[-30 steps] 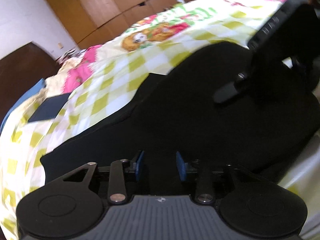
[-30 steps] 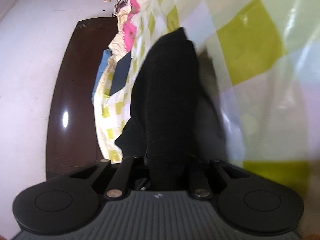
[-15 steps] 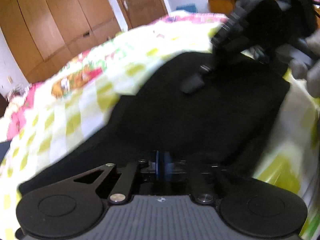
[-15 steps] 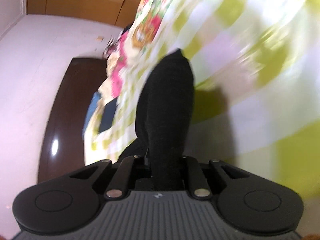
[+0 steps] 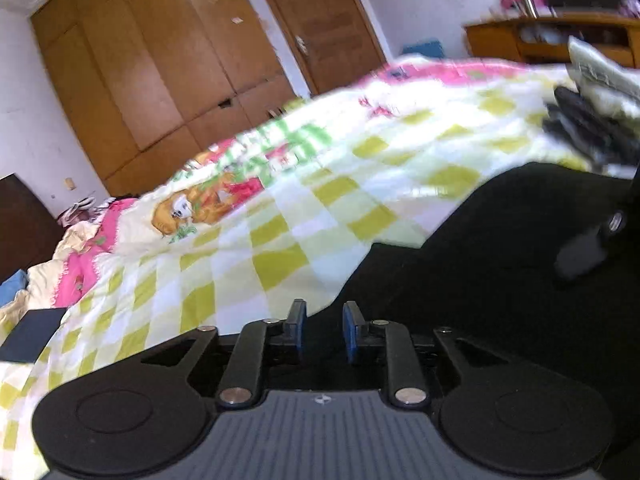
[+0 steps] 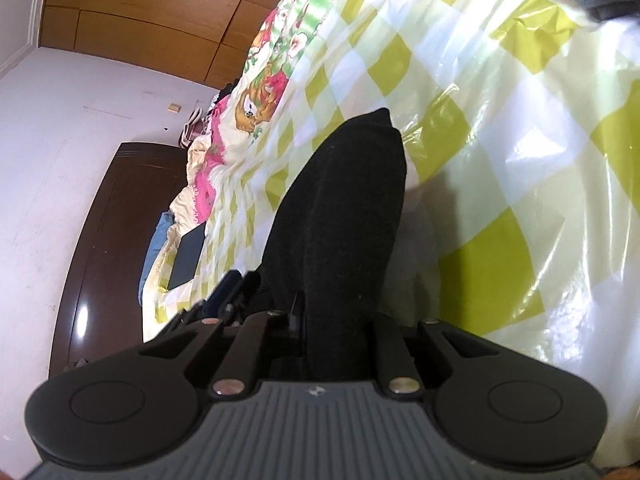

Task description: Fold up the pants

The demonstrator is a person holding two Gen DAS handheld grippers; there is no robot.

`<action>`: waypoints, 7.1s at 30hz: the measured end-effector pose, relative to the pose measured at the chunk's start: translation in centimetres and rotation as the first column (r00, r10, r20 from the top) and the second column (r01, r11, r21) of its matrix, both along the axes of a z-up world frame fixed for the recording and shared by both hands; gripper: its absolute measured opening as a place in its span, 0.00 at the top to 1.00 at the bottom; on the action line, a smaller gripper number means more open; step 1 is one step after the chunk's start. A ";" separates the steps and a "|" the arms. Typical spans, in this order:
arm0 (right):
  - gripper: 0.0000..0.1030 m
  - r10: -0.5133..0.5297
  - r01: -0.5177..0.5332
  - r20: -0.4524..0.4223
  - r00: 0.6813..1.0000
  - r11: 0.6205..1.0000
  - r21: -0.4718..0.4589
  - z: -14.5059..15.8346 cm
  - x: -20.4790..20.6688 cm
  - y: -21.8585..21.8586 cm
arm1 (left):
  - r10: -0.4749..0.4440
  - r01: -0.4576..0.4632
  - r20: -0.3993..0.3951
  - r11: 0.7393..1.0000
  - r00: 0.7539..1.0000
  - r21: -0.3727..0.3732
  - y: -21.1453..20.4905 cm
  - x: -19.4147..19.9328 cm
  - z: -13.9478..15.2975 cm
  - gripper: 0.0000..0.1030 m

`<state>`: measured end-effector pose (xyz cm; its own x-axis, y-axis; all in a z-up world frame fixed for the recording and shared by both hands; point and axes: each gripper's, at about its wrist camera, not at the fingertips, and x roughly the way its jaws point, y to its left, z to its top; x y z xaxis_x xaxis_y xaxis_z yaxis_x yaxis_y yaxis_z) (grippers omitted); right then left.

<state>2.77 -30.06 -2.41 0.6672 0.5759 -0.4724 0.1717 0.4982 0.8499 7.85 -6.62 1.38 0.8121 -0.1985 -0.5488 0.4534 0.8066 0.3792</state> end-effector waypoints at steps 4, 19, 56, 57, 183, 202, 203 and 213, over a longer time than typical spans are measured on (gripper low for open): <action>0.87 -0.005 0.005 0.000 1.000 1.000 -0.014 0.5 -0.2 0.4 | 0.017 -0.011 -0.070 0.996 0.997 0.087 0.0 0.0 -2.8 0.64; 0.86 0.084 -0.071 0.051 0.995 0.975 -0.213 7.5 1.5 6.5 | -0.105 0.112 -0.090 0.991 0.990 0.079 2.9 -11.9 -1.4 0.62; 0.47 0.329 -0.297 0.029 0.944 0.884 -0.360 9.2 12.4 31.5 | 0.307 -0.337 -0.141 0.878 0.941 -0.340 20.4 -13.3 1.5 0.49; 0.47 0.351 -0.300 0.049 0.935 0.858 -0.418 9.7 12.7 31.2 | 0.320 -0.351 -0.146 0.868 0.936 -0.352 20.9 -13.4 1.6 0.48; 0.77 0.879 -0.736 -0.015 0.477 0.390 -0.553 5.2 22.0 34.0 | 0.281 -0.390 -0.292 0.805 0.914 -0.446 26.9 -5.6 1.8 0.52; 0.47 0.835 -0.708 0.144 0.532 0.531 -0.465 6.1 25.4 31.5 | 0.349 -0.452 -0.294 0.759 0.890 -0.468 31.2 -6.0 3.5 0.52; 0.34 0.855 -0.717 0.121 0.504 0.492 -0.494 6.2 25.4 32.1 | 0.336 -0.443 -0.297 0.761 0.894 -0.474 31.0 -6.4 3.8 0.48; 0.72 0.913 -0.762 -0.070 0.402 0.292 -0.578 3.6 22.8 35.3 | 0.335 -0.460 -0.336 0.773 0.880 -0.436 27.3 -5.0 1.1 0.58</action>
<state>25.56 5.29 1.15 0.0687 0.6422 -0.7635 -0.7416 0.5448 0.3914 2.89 20.67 2.53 0.7440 -0.1771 -0.6442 0.0710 0.9797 -0.1874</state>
